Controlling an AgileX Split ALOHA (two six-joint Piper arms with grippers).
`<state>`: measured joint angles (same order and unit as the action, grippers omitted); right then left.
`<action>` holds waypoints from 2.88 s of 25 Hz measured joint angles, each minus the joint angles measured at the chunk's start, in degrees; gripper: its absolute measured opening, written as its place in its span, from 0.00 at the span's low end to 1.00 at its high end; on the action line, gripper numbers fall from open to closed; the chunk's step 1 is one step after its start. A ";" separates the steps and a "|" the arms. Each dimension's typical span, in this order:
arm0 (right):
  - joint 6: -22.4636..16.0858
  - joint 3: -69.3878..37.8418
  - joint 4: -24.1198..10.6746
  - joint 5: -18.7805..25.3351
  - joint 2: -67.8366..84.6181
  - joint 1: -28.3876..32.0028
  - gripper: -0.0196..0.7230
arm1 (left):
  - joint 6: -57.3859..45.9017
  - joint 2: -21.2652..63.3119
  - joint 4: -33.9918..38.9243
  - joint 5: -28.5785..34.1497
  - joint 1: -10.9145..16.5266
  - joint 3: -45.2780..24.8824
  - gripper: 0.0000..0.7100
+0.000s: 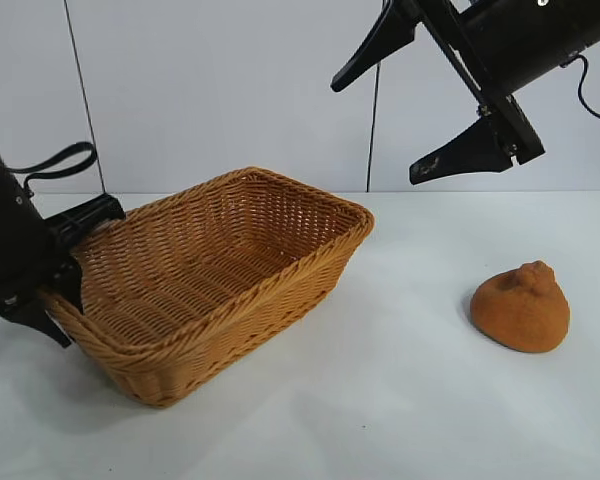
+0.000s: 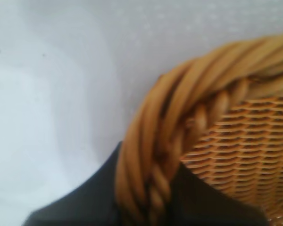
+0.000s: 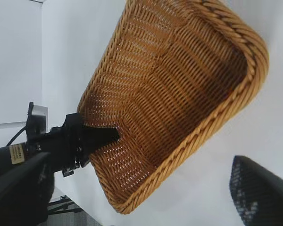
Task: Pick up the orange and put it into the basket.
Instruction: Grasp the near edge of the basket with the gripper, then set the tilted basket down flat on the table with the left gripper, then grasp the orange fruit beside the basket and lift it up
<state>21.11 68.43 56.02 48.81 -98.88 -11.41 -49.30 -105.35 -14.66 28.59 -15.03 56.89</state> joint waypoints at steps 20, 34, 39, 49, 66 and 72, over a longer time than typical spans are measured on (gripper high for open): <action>0.00 0.00 -0.40 0.05 0.00 0.00 0.96 | 36.22 -15.35 0.52 30.32 5.13 35.97 0.13; 0.00 0.00 -0.40 0.05 0.00 0.00 0.96 | 42.99 -21.43 -2.53 27.98 4.41 37.54 0.13; 0.00 0.00 -0.45 0.00 0.00 0.00 0.96 | 42.99 -21.43 -2.78 27.11 4.41 37.54 0.57; 0.00 0.00 -0.45 0.04 0.00 0.00 0.96 | 43.03 -20.30 0.51 38.67 4.41 45.54 0.97; 0.00 0.00 -0.45 0.33 0.00 0.00 0.96 | 47.09 -8.65 11.84 40.87 16.54 47.40 0.98; 0.00 0.00 -0.45 0.44 0.00 0.00 0.96 | 50.22 4.98 11.86 40.87 16.42 30.56 0.98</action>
<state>21.11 68.43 55.57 49.25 -98.88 -11.41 0.93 -100.37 -2.80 69.46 1.39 87.45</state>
